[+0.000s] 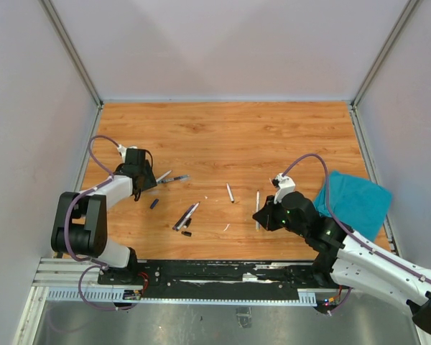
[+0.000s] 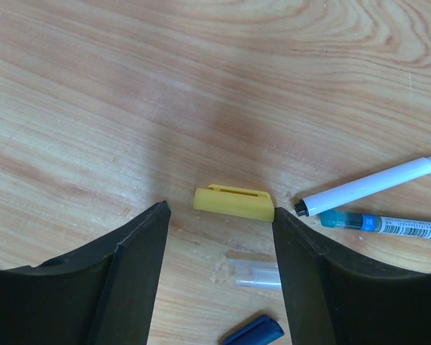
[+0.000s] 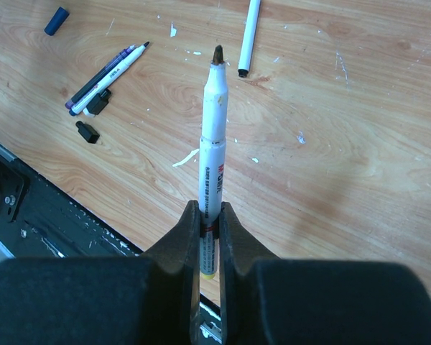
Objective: Insert the pens into the pen caps
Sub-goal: Pick up the pen cap from the center of the board.
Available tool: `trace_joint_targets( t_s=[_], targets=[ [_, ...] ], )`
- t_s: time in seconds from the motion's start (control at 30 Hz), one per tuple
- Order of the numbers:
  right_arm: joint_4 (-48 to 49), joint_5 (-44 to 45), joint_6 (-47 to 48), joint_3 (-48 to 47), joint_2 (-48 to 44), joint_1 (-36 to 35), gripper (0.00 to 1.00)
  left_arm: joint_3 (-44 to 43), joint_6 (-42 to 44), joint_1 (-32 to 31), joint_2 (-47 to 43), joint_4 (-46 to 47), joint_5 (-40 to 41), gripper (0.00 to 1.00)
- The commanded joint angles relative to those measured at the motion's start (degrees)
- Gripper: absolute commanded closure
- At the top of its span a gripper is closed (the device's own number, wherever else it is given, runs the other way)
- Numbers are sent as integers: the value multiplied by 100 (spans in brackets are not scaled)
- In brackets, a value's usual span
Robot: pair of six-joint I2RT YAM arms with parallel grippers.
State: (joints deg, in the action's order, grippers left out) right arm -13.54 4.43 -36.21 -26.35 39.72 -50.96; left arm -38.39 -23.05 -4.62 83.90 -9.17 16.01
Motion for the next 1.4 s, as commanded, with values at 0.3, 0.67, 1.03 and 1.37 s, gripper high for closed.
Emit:
trace_joint_targets(
  t_s=[0.3, 0.67, 1.03, 1.37],
  targets=[
    [-52, -6, -19, -34, -4, -81, 97, -289, 468, 23, 749, 126, -8, 45],
    [-25, -38, -17, -63, 35, -81, 97, -248, 316, 23, 546, -77, 60, 40],
    [7, -68, -14, -55, 27, -81, 97, -239, 275, 23, 299, -336, -37, 40],
    [-25, -91, -18, -55, 2, -81, 97, -357, 325, 23, 562, -342, -97, 48]
  ],
)
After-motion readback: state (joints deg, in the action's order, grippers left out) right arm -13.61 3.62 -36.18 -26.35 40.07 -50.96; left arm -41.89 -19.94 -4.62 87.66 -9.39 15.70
